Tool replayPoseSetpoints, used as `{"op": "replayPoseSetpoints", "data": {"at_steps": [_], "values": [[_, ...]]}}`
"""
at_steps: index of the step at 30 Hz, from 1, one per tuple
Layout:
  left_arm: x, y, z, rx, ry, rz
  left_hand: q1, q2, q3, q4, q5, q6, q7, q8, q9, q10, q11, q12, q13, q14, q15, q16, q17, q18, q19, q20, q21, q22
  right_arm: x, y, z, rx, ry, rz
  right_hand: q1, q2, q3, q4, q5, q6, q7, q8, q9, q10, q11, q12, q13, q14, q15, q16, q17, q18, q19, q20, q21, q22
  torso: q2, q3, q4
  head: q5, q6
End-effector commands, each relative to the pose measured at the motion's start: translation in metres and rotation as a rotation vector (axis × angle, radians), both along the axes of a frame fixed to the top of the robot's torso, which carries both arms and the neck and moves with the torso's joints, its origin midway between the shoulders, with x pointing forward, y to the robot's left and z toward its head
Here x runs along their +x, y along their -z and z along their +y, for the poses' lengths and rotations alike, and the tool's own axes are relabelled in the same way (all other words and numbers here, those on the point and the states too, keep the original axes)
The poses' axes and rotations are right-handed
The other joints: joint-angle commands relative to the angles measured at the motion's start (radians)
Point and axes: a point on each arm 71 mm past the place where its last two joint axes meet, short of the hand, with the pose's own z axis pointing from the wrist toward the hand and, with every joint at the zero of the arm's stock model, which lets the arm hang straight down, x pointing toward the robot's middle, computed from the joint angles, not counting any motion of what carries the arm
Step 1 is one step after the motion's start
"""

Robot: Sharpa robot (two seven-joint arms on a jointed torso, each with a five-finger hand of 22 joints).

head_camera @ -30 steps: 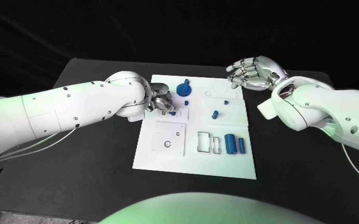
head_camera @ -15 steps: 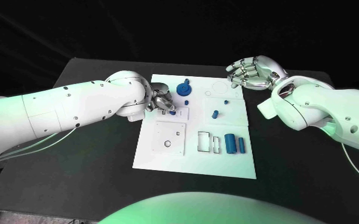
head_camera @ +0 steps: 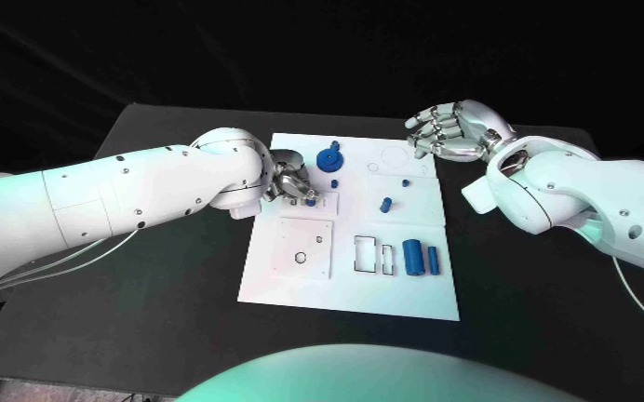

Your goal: Assemble the parts on the task board

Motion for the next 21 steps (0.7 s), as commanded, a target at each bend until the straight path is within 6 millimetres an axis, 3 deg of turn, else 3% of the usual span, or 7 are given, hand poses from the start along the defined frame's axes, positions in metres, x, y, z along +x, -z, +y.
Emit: {"op": "replayPoseSetpoints", "data": {"at_steps": [1, 5, 13, 21], "values": [[-0.0014, 0.001, -0.0025, -0.003, 0.012, 0.017, -0.008, 0.001, -0.01, 0.001, -0.006, 0.002, 0.005, -0.005, 0.001, 0.002, 0.002, 0.002, 0.0, 0.086, -0.004, 0.002, 0.205, -0.019, 0.007, 0.001, 0.0, 0.001, -0.0004, 0.0002, 0.0011, 0.0, -0.012, 0.003, -0.009, 0.003, -0.007, 0.0, -0.002, 0.002, 0.064, 0.006, -0.002, -0.057, 0.049, 0.007, -0.002, -0.01, 0.002, -0.007, -0.002, 0.008, -0.001, 0.005, -0.007, -0.003, 0.0, -0.0001, 0.0002, -0.001, 0.0], [-0.0012, 0.001, -0.0021, -0.002, 0.01, 0.016, -0.01, 0.001, -0.034, 0.012, -0.007, 0.003, 0.005, -0.007, 0.002, 0.001, 0.003, 0.002, 0.001, 0.086, -0.004, 0.002, 0.205, -0.019, 0.007, 0.002, 0.0, 0.002, -0.0003, 0.0002, 0.0009, 0.0, -0.012, 0.003, -0.009, 0.003, -0.008, 0.001, -0.001, 0.001, 0.064, 0.007, -0.002, -0.058, 0.05, 0.008, -0.004, -0.011, 0.002, -0.007, -0.003, 0.008, -0.001, 0.006, -0.009, -0.005, 0.0, -0.0002, 0.0005, -0.001, 0.0], [-0.0008, 0.0009, -0.0007, -0.003, 0.005, 0.013, -0.014, -0.002, -0.159, 0.068, -0.009, 0.008, 0.006, -0.012, 0.003, 0.003, 0.004, 0.004, 0.008, 0.086, -0.003, 0.002, 0.206, -0.019, 0.009, 0.002, -0.001, 0.004, 0.0, 0.0004, 0.0006, 0.0, -0.011, 0.003, -0.012, 0.003, -0.011, 0.004, -0.001, -0.002, 0.065, 0.008, -0.005, -0.062, 0.051, 0.012, -0.01, -0.016, 0.004, -0.01, -0.005, 0.008, -0.002, 0.008, -0.015, -0.011, 0.0, -0.0007, 0.0, -0.001, 0.0], [-0.0005, -0.0012, 0.0012, -0.006, 0.003, 0.004, -0.027, 0.002, -0.221, 0.074, -0.009, 0.011, 0.004, -0.014, 0.004, 0.009, 0.002, 0.012, 0.019, 0.086, -0.004, 0.001, 0.206, -0.019, 0.008, 0.001, -0.002, 0.003, 0.0002, 0.0006, 0.0005, 0.001, -0.01, 0.007, -0.018, 0.007, -0.015, 0.013, -0.001, -0.005, 0.067, 0.011, -0.008, -0.067, 0.053, 0.018, -0.017, -0.02, 0.006, -0.013, -0.009, 0.008, -0.002, 0.01, -0.023, -0.02, -0.001, 0.0002, -0.0011, -0.001, 0.001]]}}
